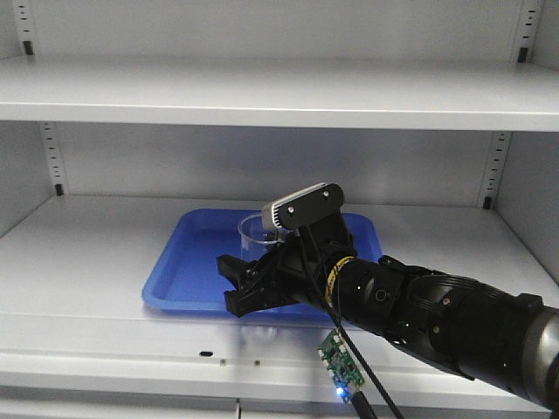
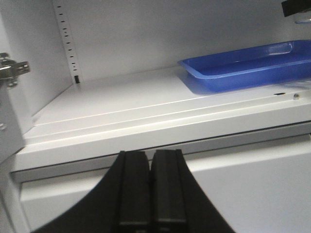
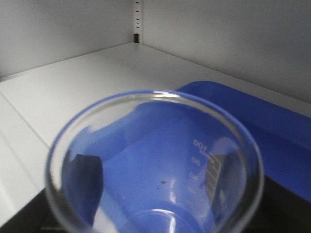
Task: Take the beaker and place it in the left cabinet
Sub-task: 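Lower the beaker with the right gripper onto the blue tray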
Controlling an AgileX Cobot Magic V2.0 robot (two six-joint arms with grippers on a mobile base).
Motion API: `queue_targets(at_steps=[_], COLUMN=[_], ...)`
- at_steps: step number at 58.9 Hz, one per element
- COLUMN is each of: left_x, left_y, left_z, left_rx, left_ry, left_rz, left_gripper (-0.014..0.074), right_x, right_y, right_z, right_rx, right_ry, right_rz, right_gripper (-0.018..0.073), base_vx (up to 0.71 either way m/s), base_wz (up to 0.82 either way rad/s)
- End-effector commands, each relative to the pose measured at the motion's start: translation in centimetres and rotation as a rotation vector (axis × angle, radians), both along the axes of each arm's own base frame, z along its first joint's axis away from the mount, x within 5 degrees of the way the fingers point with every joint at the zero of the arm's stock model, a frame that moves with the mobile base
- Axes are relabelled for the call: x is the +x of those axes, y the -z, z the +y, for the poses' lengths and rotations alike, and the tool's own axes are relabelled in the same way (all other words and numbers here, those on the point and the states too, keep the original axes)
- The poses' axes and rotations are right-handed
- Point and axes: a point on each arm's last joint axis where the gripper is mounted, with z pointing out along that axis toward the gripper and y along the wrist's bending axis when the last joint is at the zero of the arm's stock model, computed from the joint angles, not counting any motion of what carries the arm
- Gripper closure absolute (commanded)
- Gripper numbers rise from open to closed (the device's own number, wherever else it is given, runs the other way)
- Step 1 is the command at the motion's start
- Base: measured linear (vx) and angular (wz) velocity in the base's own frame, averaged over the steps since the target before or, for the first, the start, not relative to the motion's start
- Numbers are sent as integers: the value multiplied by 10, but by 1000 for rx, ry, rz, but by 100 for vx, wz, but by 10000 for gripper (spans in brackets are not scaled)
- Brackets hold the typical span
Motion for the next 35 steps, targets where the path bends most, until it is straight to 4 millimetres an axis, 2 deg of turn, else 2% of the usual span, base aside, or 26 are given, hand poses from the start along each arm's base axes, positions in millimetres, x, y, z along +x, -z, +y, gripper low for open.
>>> queue_targets(at_steps=[1, 35], left_x=[-1, -1], left_y=[-2, -2], left_z=[0, 0], left_rx=[-15, -15], left_ry=[4, 4], left_rz=[-76, -76], left_gripper=[595, 595], right_x=[-8, -7], right_y=[-34, -33], right_z=[-2, -1], right_rx=[82, 83], right_ry=[-34, -36], right_rz=[-90, -89], right_gripper=[561, 561], base_vx=[14, 7], base_wz=[-18, -11])
